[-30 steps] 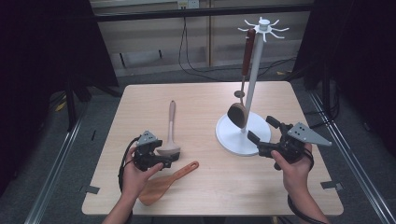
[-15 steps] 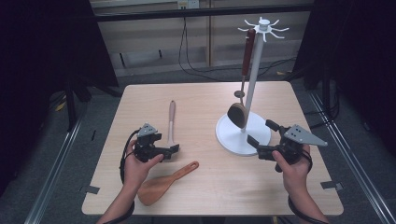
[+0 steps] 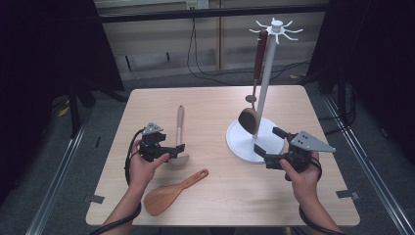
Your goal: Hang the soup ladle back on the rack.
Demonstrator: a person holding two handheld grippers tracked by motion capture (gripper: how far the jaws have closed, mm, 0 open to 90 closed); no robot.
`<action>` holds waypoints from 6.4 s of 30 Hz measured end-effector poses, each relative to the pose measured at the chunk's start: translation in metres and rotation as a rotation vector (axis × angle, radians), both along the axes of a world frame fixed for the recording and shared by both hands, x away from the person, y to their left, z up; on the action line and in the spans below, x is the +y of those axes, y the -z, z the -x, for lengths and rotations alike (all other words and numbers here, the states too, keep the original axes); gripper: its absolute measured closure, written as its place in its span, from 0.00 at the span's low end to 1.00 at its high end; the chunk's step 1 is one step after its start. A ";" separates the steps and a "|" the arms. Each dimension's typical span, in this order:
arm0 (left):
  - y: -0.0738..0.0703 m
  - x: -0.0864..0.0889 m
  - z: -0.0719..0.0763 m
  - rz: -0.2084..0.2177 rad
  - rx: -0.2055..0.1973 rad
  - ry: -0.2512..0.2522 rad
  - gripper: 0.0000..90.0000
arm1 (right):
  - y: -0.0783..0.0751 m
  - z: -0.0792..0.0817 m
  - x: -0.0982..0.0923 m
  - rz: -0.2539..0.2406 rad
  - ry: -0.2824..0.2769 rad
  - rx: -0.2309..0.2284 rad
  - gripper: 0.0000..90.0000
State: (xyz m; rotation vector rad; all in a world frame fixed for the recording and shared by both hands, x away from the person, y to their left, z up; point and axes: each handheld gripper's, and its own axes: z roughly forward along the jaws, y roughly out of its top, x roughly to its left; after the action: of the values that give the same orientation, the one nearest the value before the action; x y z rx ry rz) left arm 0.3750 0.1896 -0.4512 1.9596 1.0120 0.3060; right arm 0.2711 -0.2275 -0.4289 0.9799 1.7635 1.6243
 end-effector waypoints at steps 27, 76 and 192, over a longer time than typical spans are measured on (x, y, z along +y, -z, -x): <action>0.016 -0.002 -0.047 -0.106 0.132 -0.109 0.43 | 0.000 0.004 -0.007 0.000 0.010 -0.003 0.09; 0.042 -0.024 -0.091 -0.217 0.199 -0.180 1.00 | -0.003 0.007 -0.018 -0.029 0.028 -0.005 0.09; -0.055 -0.035 -0.020 0.095 -0.029 0.026 0.86 | 0.010 -0.003 0.047 0.086 -0.142 0.033 0.10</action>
State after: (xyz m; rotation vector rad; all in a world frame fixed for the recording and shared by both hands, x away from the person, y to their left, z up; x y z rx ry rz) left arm 0.3953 0.1544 -0.3959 1.8762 0.9642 0.2662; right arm 0.2740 -0.1807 -0.4386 0.8634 1.9474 1.6106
